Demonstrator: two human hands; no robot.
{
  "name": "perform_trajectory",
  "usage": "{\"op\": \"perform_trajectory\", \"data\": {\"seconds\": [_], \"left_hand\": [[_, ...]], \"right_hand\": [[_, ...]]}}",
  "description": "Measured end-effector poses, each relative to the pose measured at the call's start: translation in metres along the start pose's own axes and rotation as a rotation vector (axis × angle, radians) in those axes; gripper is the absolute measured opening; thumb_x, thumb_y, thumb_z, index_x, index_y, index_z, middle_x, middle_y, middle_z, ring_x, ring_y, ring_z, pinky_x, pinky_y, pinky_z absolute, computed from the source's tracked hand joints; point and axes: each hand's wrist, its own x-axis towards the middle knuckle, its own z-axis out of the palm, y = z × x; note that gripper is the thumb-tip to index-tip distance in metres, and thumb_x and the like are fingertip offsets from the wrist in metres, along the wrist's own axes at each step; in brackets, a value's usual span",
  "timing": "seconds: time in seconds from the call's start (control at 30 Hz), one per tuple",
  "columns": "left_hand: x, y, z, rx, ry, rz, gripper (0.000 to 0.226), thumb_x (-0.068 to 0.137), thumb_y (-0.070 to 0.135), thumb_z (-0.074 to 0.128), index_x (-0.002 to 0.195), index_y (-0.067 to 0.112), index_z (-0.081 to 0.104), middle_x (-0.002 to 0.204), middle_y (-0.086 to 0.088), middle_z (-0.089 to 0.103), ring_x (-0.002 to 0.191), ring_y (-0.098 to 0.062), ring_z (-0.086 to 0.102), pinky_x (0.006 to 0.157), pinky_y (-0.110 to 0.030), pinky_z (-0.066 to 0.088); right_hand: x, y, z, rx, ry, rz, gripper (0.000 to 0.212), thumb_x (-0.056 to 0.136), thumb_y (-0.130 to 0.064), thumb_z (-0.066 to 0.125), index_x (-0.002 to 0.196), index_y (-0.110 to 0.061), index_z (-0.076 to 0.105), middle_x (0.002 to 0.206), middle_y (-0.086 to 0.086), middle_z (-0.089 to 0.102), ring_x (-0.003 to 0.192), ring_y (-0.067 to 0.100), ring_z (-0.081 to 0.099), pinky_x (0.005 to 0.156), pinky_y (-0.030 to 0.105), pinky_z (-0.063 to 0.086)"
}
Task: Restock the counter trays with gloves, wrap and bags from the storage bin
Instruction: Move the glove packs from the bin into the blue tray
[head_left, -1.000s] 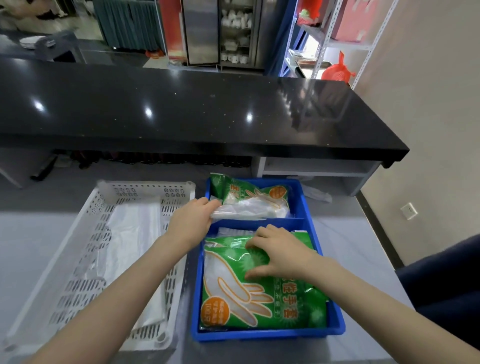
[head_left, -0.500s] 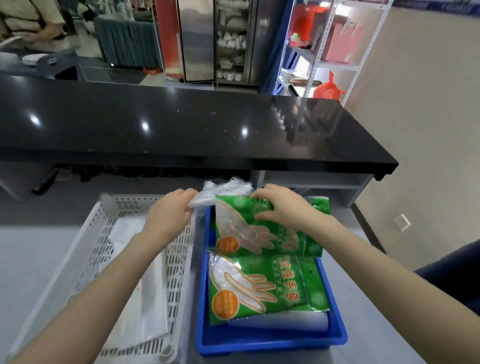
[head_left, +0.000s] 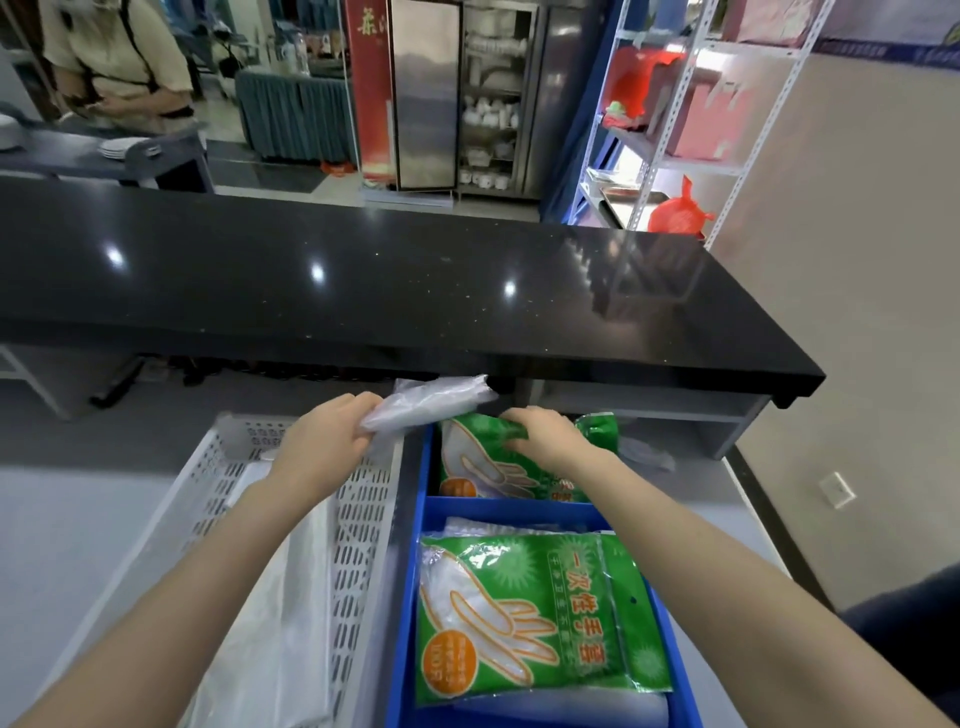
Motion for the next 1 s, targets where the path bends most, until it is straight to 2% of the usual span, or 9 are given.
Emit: {"op": "perform_trajectory", "data": {"seconds": [0.1, 0.23, 0.33, 0.47, 0.63, 0.7, 0.77, 0.83, 1.0], "left_hand": [[0.0, 0.006, 0.006, 0.015, 0.004, 0.008, 0.02, 0.088, 0.02, 0.053, 0.103, 0.032, 0.055, 0.087, 0.008, 0.059, 0.078, -0.017, 0.056, 0.058, -0.032, 0.042], [0.004, 0.017, 0.016, 0.082, -0.01, -0.016, 0.021, 0.089, 0.021, 0.051, 0.107, 0.031, 0.054, 0.09, 0.005, 0.058, 0.083, -0.021, 0.056, 0.059, -0.031, 0.037], [0.005, 0.021, 0.022, 0.09, -0.02, -0.027, 0.023, 0.089, 0.021, 0.052, 0.109, 0.03, 0.053, 0.092, 0.004, 0.059, 0.085, -0.021, 0.056, 0.06, -0.031, 0.036], [0.006, 0.024, 0.028, 0.097, -0.04, -0.032, 0.023, 0.09, 0.022, 0.052, 0.112, 0.03, 0.053, 0.096, 0.004, 0.061, 0.088, -0.022, 0.057, 0.062, -0.032, 0.041], [0.006, 0.031, 0.038, 0.079, -0.046, 0.002, 0.023, 0.09, 0.023, 0.053, 0.111, 0.03, 0.053, 0.094, 0.004, 0.06, 0.085, -0.019, 0.056, 0.06, -0.029, 0.036], [0.007, 0.034, 0.041, 0.065, -0.047, 0.011, 0.022, 0.088, 0.023, 0.054, 0.109, 0.031, 0.053, 0.092, 0.005, 0.059, 0.083, -0.017, 0.054, 0.06, -0.029, 0.035], [0.008, 0.035, 0.044, 0.061, -0.05, 0.011, 0.02, 0.088, 0.025, 0.054, 0.107, 0.032, 0.052, 0.09, 0.006, 0.058, 0.081, -0.016, 0.054, 0.059, -0.029, 0.036], [0.008, 0.035, 0.045, 0.058, -0.055, 0.008, 0.018, 0.089, 0.027, 0.054, 0.105, 0.033, 0.051, 0.088, 0.007, 0.057, 0.08, -0.014, 0.053, 0.058, -0.028, 0.036], [0.008, 0.038, 0.049, 0.046, -0.059, 0.035, 0.018, 0.089, 0.026, 0.055, 0.106, 0.032, 0.051, 0.088, 0.008, 0.055, 0.079, -0.013, 0.052, 0.054, -0.025, 0.03]], "right_hand": [[0.005, 0.004, 0.002, 0.047, 0.047, 0.008, 0.046, 0.09, -0.026, 0.062, 0.134, -0.023, 0.047, 0.129, 0.009, 0.06, 0.116, 0.031, 0.055, 0.095, 0.046, 0.046], [-0.007, 0.01, 0.021, -0.261, 0.319, -0.071, 0.054, 0.084, -0.028, 0.067, 0.133, -0.02, 0.046, 0.124, 0.01, 0.056, 0.115, 0.032, 0.05, 0.093, 0.044, 0.04], [-0.019, 0.021, 0.042, -0.339, 0.434, -0.141, 0.054, 0.078, -0.028, 0.072, 0.128, -0.019, 0.055, 0.126, 0.008, 0.056, 0.114, 0.03, 0.053, 0.095, 0.045, 0.042], [-0.024, 0.037, 0.063, -0.228, 0.185, -0.085, 0.058, 0.09, -0.044, 0.054, 0.143, -0.028, 0.038, 0.146, 0.0, 0.036, 0.131, 0.025, 0.034, 0.102, 0.043, 0.038], [-0.029, 0.041, 0.059, -0.198, 0.098, -0.151, 0.057, 0.092, -0.042, 0.051, 0.145, -0.028, 0.034, 0.149, -0.001, 0.032, 0.131, 0.025, 0.032, 0.105, 0.043, 0.039], [-0.034, 0.04, 0.05, -0.164, 0.123, -0.167, 0.055, 0.093, -0.039, 0.05, 0.145, -0.028, 0.035, 0.15, -0.002, 0.033, 0.133, 0.023, 0.033, 0.107, 0.042, 0.037], [-0.043, 0.036, 0.042, -0.109, 0.161, -0.205, 0.05, 0.093, -0.042, 0.052, 0.14, -0.029, 0.043, 0.147, -0.002, 0.04, 0.132, 0.022, 0.036, 0.107, 0.041, 0.037], [-0.058, 0.028, 0.037, -0.072, 0.124, -0.266, 0.045, 0.09, -0.049, 0.054, 0.13, -0.029, 0.055, 0.137, -0.002, 0.05, 0.123, 0.02, 0.044, 0.102, 0.037, 0.04], [-0.089, 0.015, 0.037, -0.058, -0.136, -0.29, 0.056, 0.077, -0.064, 0.062, 0.12, -0.029, 0.06, 0.115, -0.005, 0.056, 0.105, 0.015, 0.048, 0.089, 0.033, 0.042]]}}
